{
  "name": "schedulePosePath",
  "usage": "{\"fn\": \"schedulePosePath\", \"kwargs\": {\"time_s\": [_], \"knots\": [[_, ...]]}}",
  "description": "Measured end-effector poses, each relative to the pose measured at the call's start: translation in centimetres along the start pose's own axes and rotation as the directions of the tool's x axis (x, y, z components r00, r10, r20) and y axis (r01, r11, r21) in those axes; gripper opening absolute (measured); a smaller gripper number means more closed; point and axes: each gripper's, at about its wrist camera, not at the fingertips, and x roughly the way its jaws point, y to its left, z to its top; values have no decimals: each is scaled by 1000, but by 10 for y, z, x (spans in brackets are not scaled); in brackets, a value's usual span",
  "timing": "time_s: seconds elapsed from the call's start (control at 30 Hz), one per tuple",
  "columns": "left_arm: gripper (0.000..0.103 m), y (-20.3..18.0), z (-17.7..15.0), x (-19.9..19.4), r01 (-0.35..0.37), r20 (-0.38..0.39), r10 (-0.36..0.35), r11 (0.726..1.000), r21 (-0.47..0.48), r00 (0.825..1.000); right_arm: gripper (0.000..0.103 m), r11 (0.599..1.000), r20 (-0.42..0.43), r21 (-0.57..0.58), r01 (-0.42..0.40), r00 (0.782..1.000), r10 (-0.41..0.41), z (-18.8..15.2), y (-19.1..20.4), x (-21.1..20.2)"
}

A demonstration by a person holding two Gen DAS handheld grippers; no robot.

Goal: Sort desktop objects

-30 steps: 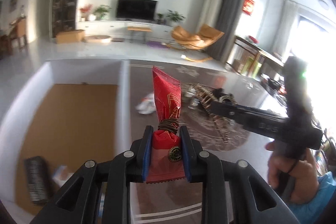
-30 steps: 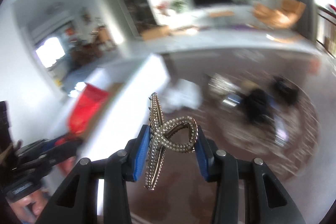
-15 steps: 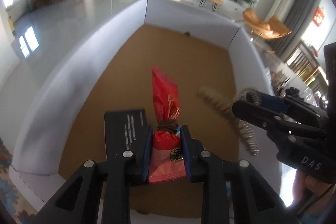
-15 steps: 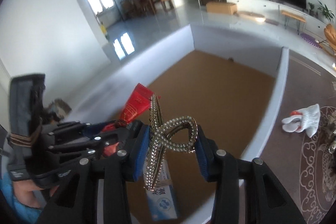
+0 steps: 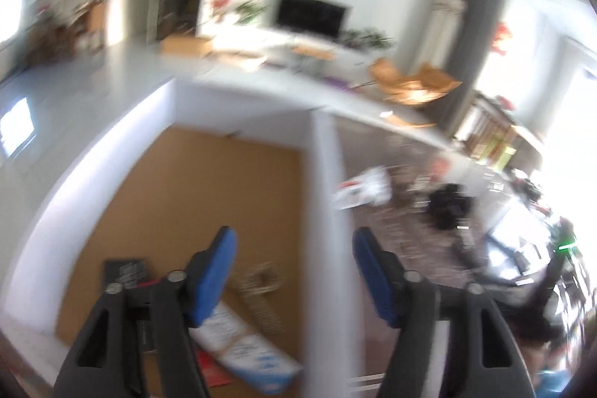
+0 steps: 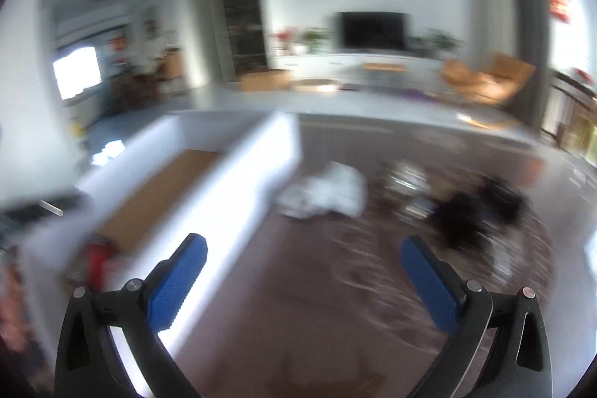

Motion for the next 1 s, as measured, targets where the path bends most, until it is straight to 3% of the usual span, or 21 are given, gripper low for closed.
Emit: {"fn": "schedulePosePath", "kwargs": {"time_s": [0.07, 0.17, 0.27, 0.37, 0.53, 0.73, 1.0], "knots": [[83, -38, 3, -1, 76, 17, -77, 995, 65, 997, 103, 984, -114, 60, 169, 980, -161, -27, -52, 16], [95, -95, 1, 11, 193, -24, -192, 969, 152, 981, 103, 955, -220, 122, 270, 946, -240, -60, -99, 24], [96, -139, -17, 43, 244, -114, -225, 949, 200, 968, 103, 926, -292, 153, 344, 911, -290, -86, -133, 20], [96, -160, -43, 90, 204, -170, -169, 955, 215, 971, 103, 910, -295, 178, 373, 903, -312, -91, -147, 15], [96, -163, -67, 154, 121, -223, -70, 967, 224, 972, 103, 917, -289, 117, 380, 897, -335, -93, -134, 15], [96, -174, -73, 188, 82, -201, -29, 962, 259, 979, 103, 924, -310, 125, 362, 899, -311, -96, -138, 17], [96, -176, -83, 204, 84, -262, -11, 960, 267, 965, 103, 923, -318, 160, 349, 904, -287, -99, -143, 16]]}}
